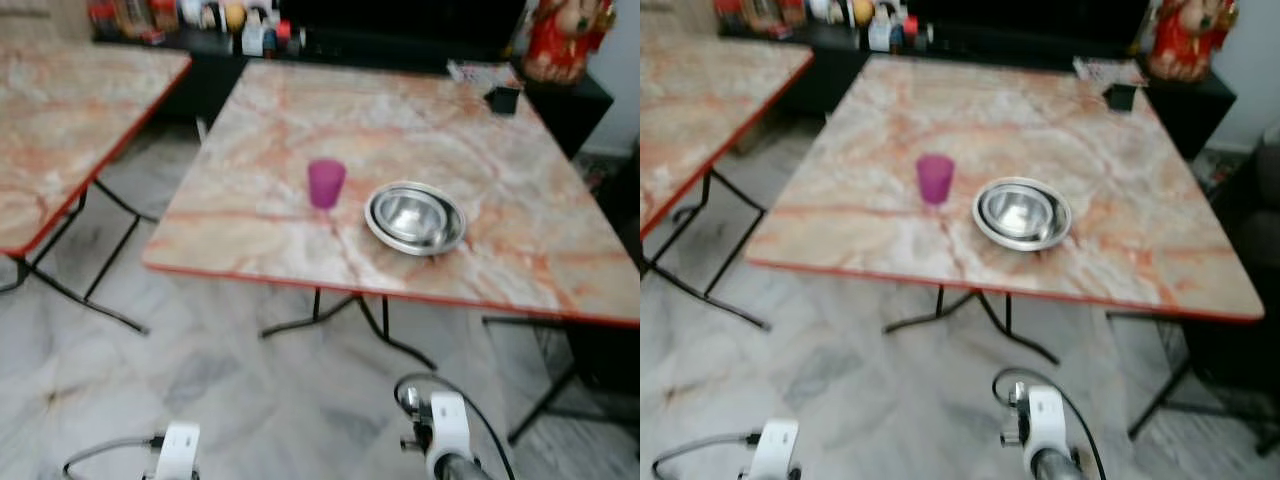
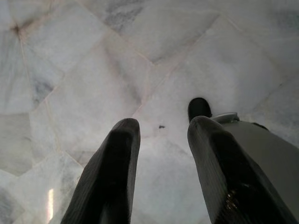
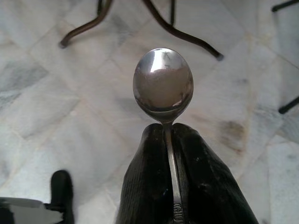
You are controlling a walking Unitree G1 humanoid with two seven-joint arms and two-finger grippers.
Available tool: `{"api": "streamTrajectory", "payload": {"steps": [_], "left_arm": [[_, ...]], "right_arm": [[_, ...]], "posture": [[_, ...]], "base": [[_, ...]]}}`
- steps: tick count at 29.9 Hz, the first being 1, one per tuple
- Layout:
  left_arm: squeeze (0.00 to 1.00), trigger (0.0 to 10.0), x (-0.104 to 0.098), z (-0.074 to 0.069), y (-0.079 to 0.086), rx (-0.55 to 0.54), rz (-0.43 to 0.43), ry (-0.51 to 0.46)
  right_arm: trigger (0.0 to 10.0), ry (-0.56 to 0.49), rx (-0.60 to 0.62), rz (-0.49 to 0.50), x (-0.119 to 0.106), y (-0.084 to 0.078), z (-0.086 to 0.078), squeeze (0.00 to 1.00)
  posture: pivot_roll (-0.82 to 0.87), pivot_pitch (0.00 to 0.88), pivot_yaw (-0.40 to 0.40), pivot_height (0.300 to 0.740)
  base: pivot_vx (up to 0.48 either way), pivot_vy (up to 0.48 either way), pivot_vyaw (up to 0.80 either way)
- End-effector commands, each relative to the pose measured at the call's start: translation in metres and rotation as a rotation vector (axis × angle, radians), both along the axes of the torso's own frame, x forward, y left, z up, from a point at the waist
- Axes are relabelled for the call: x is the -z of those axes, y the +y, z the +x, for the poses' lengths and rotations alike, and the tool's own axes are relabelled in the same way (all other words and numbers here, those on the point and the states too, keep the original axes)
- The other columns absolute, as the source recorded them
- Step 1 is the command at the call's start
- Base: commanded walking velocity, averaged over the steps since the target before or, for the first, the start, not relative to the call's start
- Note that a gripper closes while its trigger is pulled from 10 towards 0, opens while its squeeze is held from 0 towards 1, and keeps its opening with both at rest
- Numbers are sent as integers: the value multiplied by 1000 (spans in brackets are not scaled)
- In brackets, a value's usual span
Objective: Setting the table
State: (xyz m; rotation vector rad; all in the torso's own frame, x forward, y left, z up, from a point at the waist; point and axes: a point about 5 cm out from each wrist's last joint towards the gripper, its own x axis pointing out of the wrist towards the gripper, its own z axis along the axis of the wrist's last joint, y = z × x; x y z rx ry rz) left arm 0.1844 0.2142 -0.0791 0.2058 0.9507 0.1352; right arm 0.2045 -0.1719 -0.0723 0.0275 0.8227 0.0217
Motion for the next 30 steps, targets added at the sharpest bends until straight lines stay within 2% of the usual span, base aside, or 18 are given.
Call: {"api": "streamTrajectory", "payload": {"steps": [1, 6, 12, 15, 22, 24, 27, 28, 30], "left_arm": [[0, 10000, 3, -2, -8, 14, -22, 16], [0, 10000, 3, -2, -8, 13, -20, 18], [0, 10000, 2, -2, -6, 14, -16, 17], [0, 10000, 3, -3, -6, 16, -14, 21], [0, 10000, 2, -2, -4, 19, -7, 19], [0, 10000, 2, -2, -4, 19, -5, 18], [0, 10000, 2, -2, -4, 19, -5, 18], [0, 10000, 2, -2, -4, 22, -5, 18], [0, 10000, 2, -1, -4, 27, -4, 19]], "right_arm": [[10000, 12, 51, -12, 2, -12, -7, 0], [10000, 10, 83, -17, 4, -16, -11, 0], [10000, -78, 99, -11, -3, -18, -3, 0], [10000, -148, 105, -47, -10, -24, 3, 0], [10000, -377, -21, -192, -33, -32, 17, 0], [10000, -412, -75, -237, -37, -33, 16, 0], [10000, -419, -79, -242, -37, -33, 16, 0], [10000, -532, -175, -285, -50, -31, 20, 0], [10000, -686, -306, -325, -68, -23, 21, 0]], "posture": [[-17, 119, -52, 740], [-15, 122, -51, 740], [-26, 131, -44, 740], [-30, 135, -39, 740], [-43, 140, -37, 740], [-50, 140, -36, 740], [-50, 140, -36, 740], [-62, 150, -32, 740], [-65, 151, -33, 740]], "base": [[0, -341, 0], [0, -53, 0], [0, 0, 0], [0, 0, 0], [0, 0, 0], [0, 0, 0], [0, 0, 0], [0, 0, 0], [0, 0, 0]]}}
